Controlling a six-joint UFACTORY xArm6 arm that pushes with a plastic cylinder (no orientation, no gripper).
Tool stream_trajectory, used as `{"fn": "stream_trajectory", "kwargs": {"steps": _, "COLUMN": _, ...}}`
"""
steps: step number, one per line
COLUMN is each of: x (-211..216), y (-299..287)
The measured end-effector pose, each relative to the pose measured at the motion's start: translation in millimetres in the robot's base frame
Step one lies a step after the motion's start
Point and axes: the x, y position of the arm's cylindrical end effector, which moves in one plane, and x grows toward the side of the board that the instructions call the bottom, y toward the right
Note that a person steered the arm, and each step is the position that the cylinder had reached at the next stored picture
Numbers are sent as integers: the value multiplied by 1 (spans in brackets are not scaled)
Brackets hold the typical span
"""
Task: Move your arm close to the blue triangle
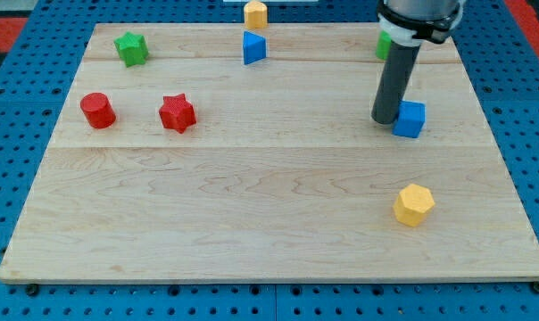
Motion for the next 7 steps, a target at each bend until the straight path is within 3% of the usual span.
{"fn": "stream_trajectory", "kwargs": {"steps": 1, "x": -12, "y": -18}}
{"fn": "stream_trajectory", "kwargs": {"steps": 4, "x": -84, "y": -148}}
{"fn": "stream_trajectory", "kwargs": {"steps": 7, "x": -80, "y": -160}}
